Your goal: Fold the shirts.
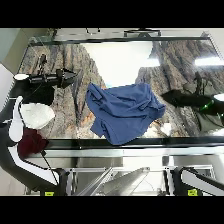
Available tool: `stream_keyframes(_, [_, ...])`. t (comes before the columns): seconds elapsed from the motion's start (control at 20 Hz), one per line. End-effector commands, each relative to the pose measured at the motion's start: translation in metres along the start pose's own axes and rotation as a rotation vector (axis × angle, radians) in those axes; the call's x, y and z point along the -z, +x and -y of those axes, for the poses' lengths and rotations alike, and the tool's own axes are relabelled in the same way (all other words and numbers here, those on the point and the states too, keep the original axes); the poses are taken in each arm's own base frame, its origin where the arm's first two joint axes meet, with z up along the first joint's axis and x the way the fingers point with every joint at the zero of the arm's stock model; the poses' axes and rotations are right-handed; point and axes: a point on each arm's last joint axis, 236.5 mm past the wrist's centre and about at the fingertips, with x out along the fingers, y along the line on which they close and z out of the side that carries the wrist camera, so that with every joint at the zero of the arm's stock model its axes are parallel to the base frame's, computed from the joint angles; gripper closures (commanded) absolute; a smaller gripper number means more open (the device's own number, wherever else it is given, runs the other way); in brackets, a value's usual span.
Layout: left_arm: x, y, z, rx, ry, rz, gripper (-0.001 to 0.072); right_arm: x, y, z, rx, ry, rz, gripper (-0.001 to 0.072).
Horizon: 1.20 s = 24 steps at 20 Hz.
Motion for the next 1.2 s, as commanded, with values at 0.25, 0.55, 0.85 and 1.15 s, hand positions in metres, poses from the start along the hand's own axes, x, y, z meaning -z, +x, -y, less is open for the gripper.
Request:
stream_keyframes(0.25, [0.041, 0.087, -0.030, -0.228, 0.106, -0.347, 0.0013, 0.163, 0.034, 0.045, 0.193, 0.333, -0.123, 0.0253])
stream_keyframes(0.55, [0.072, 0.112, -0.048, -0.391, 0.165, -0.492, 0.0013, 0.190, 0.078, 0.047, 0.257, 0.334, -0.143, 0.0253])
stream_keyframes(0.85, [0.084, 0.127, -0.042, -0.423, 0.214, -0.525, 0.0018, 0.185, 0.110, 0.035, 0.148, 0.324, -0.133, 0.0254])
stream_keyframes(1.15, [0.098, 0.146, -0.050, -0.419, 0.211, -0.554, 0.0209, 0.174, 0.114, 0.027, 0.121, 0.314, -0.111, 0.0472])
